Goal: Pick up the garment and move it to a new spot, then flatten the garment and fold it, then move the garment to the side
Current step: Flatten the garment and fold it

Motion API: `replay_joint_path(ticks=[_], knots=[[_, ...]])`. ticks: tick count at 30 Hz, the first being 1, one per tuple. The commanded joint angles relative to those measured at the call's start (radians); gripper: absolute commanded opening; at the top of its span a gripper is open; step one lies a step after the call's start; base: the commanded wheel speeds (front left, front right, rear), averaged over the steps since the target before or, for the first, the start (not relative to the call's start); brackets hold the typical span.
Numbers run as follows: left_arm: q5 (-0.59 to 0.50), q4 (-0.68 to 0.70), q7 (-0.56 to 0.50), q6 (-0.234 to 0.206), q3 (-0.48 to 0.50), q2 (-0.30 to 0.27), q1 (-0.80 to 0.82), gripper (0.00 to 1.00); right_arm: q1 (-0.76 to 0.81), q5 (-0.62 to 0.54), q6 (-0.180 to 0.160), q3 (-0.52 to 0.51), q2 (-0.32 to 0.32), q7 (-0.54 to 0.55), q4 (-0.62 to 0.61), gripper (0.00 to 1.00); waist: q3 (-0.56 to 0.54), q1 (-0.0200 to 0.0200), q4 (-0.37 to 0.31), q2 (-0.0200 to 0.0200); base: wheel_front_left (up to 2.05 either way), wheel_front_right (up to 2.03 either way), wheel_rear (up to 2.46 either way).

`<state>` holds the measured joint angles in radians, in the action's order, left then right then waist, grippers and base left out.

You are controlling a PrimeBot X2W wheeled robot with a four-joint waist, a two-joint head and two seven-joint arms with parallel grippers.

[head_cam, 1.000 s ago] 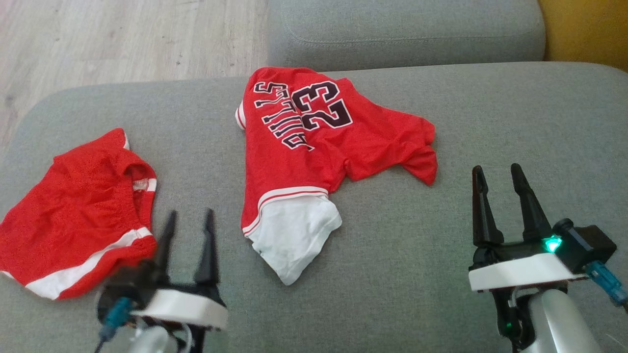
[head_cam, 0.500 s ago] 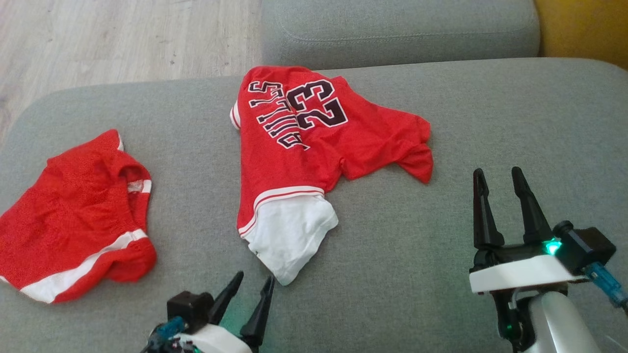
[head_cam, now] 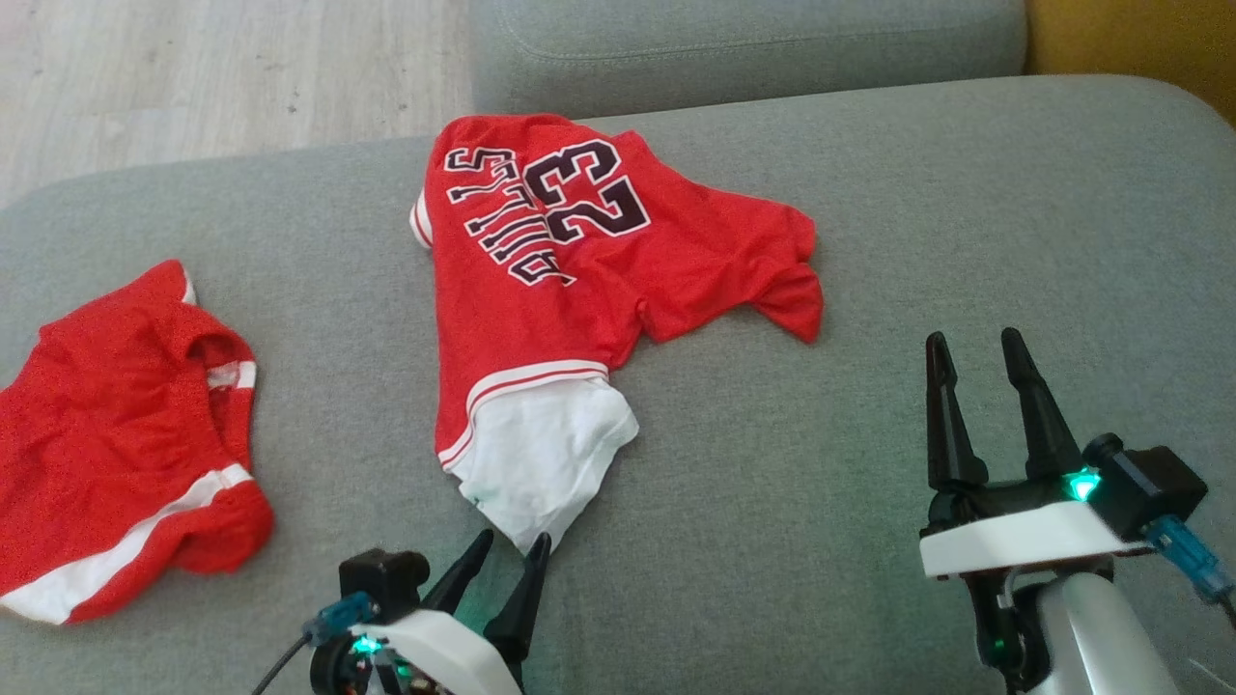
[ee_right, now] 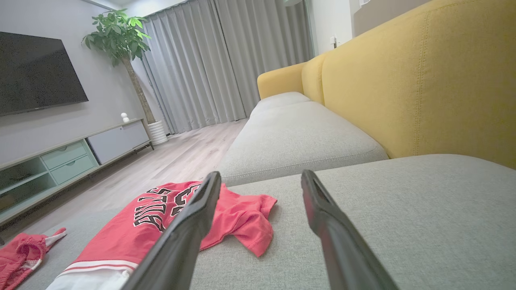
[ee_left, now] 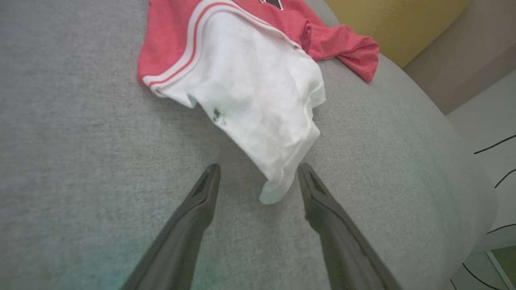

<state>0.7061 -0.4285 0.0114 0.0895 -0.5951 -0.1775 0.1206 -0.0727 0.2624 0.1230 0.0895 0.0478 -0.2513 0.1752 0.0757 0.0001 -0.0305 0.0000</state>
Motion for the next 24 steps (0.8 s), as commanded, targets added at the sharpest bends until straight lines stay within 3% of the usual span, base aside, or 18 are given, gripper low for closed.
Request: replay_joint_path(ticks=[1, 7, 8, 9, 10, 24], knots=[[0.005, 0.020, 0.011, 0.004, 0.030, 0.000, 0.042, 1.00, -0.042, -0.005, 0.008, 0.024, 0.002, -0.010, -0.028, 1.00, 0.002, -0.0001, -0.005, 0.0000, 0.00, 0.00, 0.00], [0.028, 0.000, 0.014, 0.013, 0.032, 0.009, 0.053, 1.00, -0.046, -0.006, 0.008, 0.021, 0.002, -0.010, -0.027, 1.00, 0.008, -0.0001, -0.016, 0.0000, 0.00, 0.00, 0.00], [0.031, -0.001, 0.017, 0.014, 0.032, 0.010, 0.054, 0.83, -0.046, -0.005, 0.008, 0.021, 0.002, -0.010, -0.027, 1.00, 0.008, -0.0001, -0.017, 0.0000, 0.00, 0.00, 0.00], [0.033, -0.001, 0.021, 0.015, 0.033, 0.011, 0.056, 0.34, -0.046, -0.005, 0.008, 0.021, 0.002, -0.010, -0.026, 1.00, 0.008, -0.0001, -0.018, 0.0000, 0.00, 0.00, 0.00], [0.035, -0.001, 0.025, 0.016, 0.033, 0.012, 0.058, 0.00, -0.046, -0.005, 0.008, 0.020, 0.002, -0.010, -0.026, 1.00, 0.007, -0.0001, -0.018, 0.0000, 0.00, 0.00, 0.00], [0.055, 0.034, 0.154, 0.028, 0.070, -0.007, 0.054, 0.00, -0.027, -0.014, 0.008, 0.008, 0.002, -0.010, 0.006, 1.00, -0.042, -0.0001, 0.031, 0.0000, 0.00, 0.00, 0.00]])
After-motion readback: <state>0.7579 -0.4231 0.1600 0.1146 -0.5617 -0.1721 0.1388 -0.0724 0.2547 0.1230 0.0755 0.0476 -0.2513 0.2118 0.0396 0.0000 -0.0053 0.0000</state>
